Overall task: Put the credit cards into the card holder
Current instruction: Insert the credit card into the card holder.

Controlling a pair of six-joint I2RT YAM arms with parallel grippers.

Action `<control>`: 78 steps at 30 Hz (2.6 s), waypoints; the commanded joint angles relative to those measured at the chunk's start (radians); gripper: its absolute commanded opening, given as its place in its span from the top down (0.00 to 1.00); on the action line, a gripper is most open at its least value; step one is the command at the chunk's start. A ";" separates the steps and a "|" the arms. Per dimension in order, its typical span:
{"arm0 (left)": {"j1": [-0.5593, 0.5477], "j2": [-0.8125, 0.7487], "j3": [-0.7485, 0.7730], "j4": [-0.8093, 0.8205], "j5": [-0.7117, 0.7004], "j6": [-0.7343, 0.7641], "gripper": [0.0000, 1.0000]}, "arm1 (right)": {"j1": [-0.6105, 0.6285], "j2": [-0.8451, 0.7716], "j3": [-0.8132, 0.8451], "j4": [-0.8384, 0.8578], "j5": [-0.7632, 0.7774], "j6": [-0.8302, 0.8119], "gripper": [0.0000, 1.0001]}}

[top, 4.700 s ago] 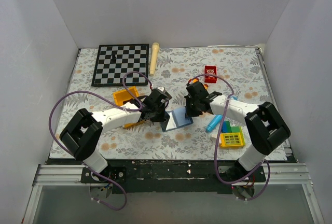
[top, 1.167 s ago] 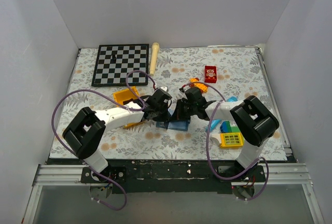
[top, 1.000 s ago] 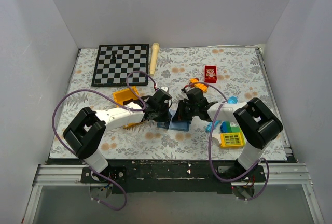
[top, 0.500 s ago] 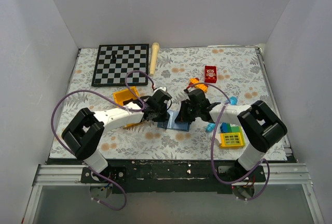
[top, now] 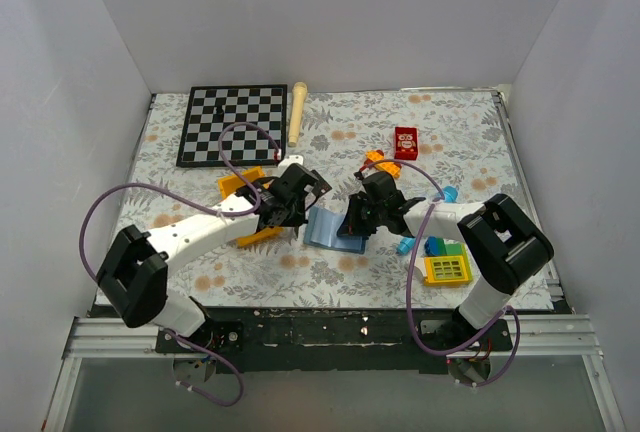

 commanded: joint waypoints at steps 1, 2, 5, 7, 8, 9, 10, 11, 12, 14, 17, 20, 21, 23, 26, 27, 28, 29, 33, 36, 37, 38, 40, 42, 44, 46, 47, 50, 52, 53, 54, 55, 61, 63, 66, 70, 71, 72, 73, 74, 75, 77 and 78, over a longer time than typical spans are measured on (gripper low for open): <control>0.001 -0.113 0.088 -0.046 -0.062 0.025 1.00 | -0.010 0.017 -0.024 -0.100 0.064 -0.041 0.99; 0.002 -0.124 0.096 -0.035 -0.037 0.028 1.00 | -0.010 0.015 -0.024 -0.098 0.064 -0.041 0.99; -0.002 -0.158 0.098 0.037 0.067 0.063 1.00 | -0.011 0.012 -0.028 -0.100 0.070 -0.041 0.99; -0.010 -0.179 0.078 0.116 0.139 0.081 1.00 | -0.010 0.011 -0.030 -0.100 0.070 -0.040 0.99; -0.013 -0.179 0.067 0.142 0.170 0.081 1.00 | -0.010 0.011 -0.031 -0.098 0.070 -0.040 0.99; -0.017 -0.167 0.065 0.162 0.196 0.081 1.00 | -0.010 0.012 -0.031 -0.097 0.070 -0.040 0.99; -0.024 -0.149 0.067 0.169 0.211 0.078 1.00 | -0.011 0.014 -0.030 -0.097 0.070 -0.038 0.99; -0.034 -0.129 0.069 0.169 0.213 0.075 1.00 | -0.011 0.014 -0.031 -0.097 0.070 -0.037 0.99; -0.043 -0.109 0.069 0.175 0.217 0.074 1.00 | -0.011 0.015 -0.031 -0.097 0.068 -0.035 0.99; -0.059 -0.077 0.053 0.201 0.236 0.072 1.00 | -0.011 0.014 -0.030 -0.095 0.068 -0.034 0.99; -0.065 -0.055 0.042 0.213 0.250 0.060 1.00 | -0.013 -0.003 -0.035 -0.094 0.067 -0.035 0.99; -0.064 -0.077 0.026 0.216 0.219 0.057 1.00 | -0.014 -0.052 -0.047 -0.097 0.078 -0.037 0.99; -0.065 -0.089 0.018 0.216 0.208 0.057 1.00 | -0.014 -0.071 -0.050 -0.103 0.082 -0.037 0.99; -0.060 -0.098 0.009 0.221 0.204 0.058 1.00 | -0.016 -0.117 -0.051 -0.120 0.091 -0.041 0.99; -0.054 -0.100 -0.010 0.244 0.225 0.055 1.00 | -0.019 -0.192 -0.048 -0.164 0.110 -0.046 0.97; -0.053 -0.100 -0.016 0.259 0.236 0.054 1.00 | -0.020 -0.219 -0.048 -0.169 0.114 -0.048 0.95; -0.051 -0.101 -0.020 0.274 0.245 0.051 1.00 | -0.022 -0.247 -0.048 -0.171 0.116 -0.049 0.92; -0.051 -0.100 -0.020 0.282 0.251 0.048 1.00 | -0.022 -0.267 -0.048 -0.175 0.116 -0.052 0.89; -0.048 -0.095 -0.005 0.296 0.260 0.048 1.00 | -0.025 -0.322 -0.025 -0.200 0.108 -0.064 0.83; -0.047 -0.101 0.007 0.295 0.254 0.054 1.00 | -0.028 -0.328 -0.015 -0.204 0.104 -0.069 0.80; -0.045 -0.106 0.009 0.293 0.253 0.057 1.00 | -0.028 -0.324 -0.010 -0.210 0.104 -0.071 0.80; -0.045 -0.113 0.010 0.290 0.251 0.057 1.00 | -0.030 -0.321 -0.008 -0.215 0.105 -0.072 0.80; -0.044 -0.130 0.006 0.294 0.248 0.060 1.00 | -0.031 -0.336 -0.015 -0.218 0.111 -0.069 0.80; -0.042 -0.144 0.006 0.295 0.248 0.060 1.00 | -0.034 -0.379 -0.037 -0.200 0.111 -0.068 0.68; -0.036 -0.169 -0.002 0.307 0.253 0.057 1.00 | -0.043 -0.434 -0.067 -0.145 0.055 -0.077 0.54; -0.021 -0.202 -0.023 0.336 0.276 0.043 1.00 | -0.051 -0.505 -0.100 -0.070 0.001 -0.078 0.38; -0.010 -0.215 -0.040 0.360 0.295 0.028 1.00 | -0.057 -0.541 -0.120 -0.015 -0.031 -0.074 0.33; 0.045 -0.271 -0.115 0.464 0.412 -0.015 1.00 | -0.089 -0.629 -0.168 0.088 -0.115 -0.032 0.28; 0.088 -0.308 -0.175 0.584 0.516 -0.050 1.00 | -0.123 -0.658 -0.192 0.153 -0.192 0.006 0.27; 0.102 -0.325 -0.195 0.642 0.561 -0.063 1.00 | -0.138 -0.670 -0.212 0.199 -0.220 0.032 0.27; 0.108 -0.333 -0.212 0.675 0.593 -0.069 1.00 | -0.155 -0.680 -0.231 0.245 -0.252 0.076 0.27; 0.111 -0.339 -0.223 0.702 0.615 -0.075 1.00 | -0.174 -0.686 -0.246 0.303 -0.281 0.104 0.27; 0.125 -0.345 -0.290 0.911 0.771 -0.145 1.00 | -0.235 -0.645 -0.288 0.547 -0.409 0.265 0.27; 0.125 -0.339 -0.312 0.984 0.817 -0.176 1.00 | -0.240 -0.625 -0.294 0.616 -0.427 0.302 0.28; 0.127 -0.325 -0.324 1.048 0.859 -0.202 1.00 | -0.249 -0.609 -0.305 0.704 -0.444 0.351 0.31; 0.127 -0.308 -0.336 1.104 0.895 -0.228 1.00 | -0.257 -0.594 -0.298 0.736 -0.461 0.373 0.39; 0.127 -0.302 -0.336 1.114 0.903 -0.234 1.00 | -0.257 -0.589 -0.298 0.748 -0.462 0.382 0.41; 0.127 -0.299 -0.333 1.120 0.908 -0.236 1.00 | -0.258 -0.585 -0.298 0.757 -0.468 0.386 0.44; 0.127 -0.293 -0.336 1.126 0.914 -0.238 1.00 | -0.258 -0.580 -0.300 0.770 -0.470 0.396 0.47; 0.127 -0.288 -0.336 1.132 0.912 -0.242 1.00 | -0.258 -0.574 -0.300 0.785 -0.476 0.406 0.50; 0.127 -0.287 -0.338 1.137 0.914 -0.245 1.00 | -0.258 -0.568 -0.300 0.805 -0.485 0.416 0.53; 0.127 -0.279 -0.339 1.140 0.911 -0.245 1.00 | -0.258 -0.557 -0.304 0.842 -0.499 0.437 0.60; 0.127 -0.276 -0.338 1.141 0.911 -0.245 1.00 | -0.258 -0.552 -0.306 0.854 -0.501 0.445 0.63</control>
